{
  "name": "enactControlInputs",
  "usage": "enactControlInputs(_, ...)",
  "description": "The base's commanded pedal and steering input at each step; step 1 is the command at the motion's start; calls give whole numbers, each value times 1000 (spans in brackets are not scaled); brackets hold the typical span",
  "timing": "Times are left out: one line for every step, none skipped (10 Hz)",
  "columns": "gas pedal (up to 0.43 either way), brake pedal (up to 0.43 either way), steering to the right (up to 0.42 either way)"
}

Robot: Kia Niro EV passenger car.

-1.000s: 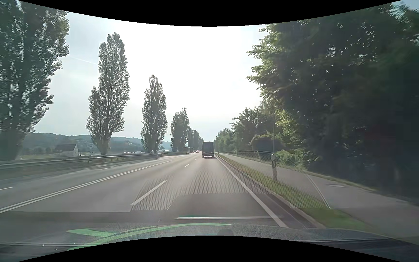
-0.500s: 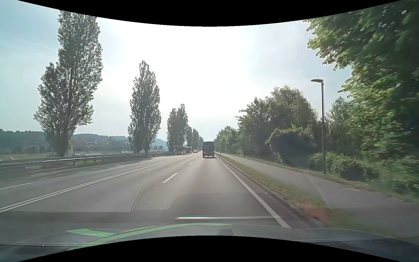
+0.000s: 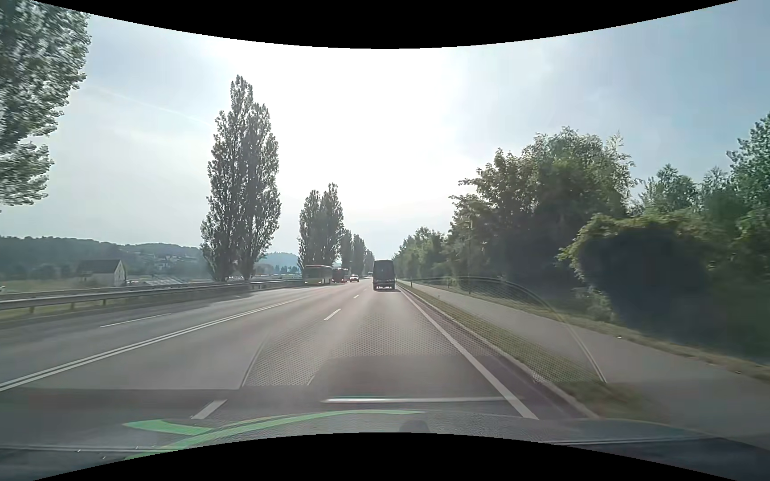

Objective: Follow the waypoints while adhering to traffic rules and regulations

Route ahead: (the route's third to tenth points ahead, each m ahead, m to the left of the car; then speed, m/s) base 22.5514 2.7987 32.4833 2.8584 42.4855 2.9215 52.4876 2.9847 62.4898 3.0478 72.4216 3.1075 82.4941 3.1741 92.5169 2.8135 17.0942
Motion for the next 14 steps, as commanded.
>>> enactControlInputs(87, 0, 0)
enactControlInputs(87, 0, 3)
enactControlInputs(87, 0, 4)
enactControlInputs(98, 0, 3)
enactControlInputs(110, 0, 3)
enactControlInputs(118, 0, 3)
enactControlInputs(118, 0, 2)
enactControlInputs(118, 0, 2)
enactControlInputs(118, 0, 2)
enactControlInputs(118, 0, 2)
enactControlInputs(118, 0, 2)
enactControlInputs(118, 0, 2)
enactControlInputs(118, 0, 1)
enactControlInputs(118, 0, 1)
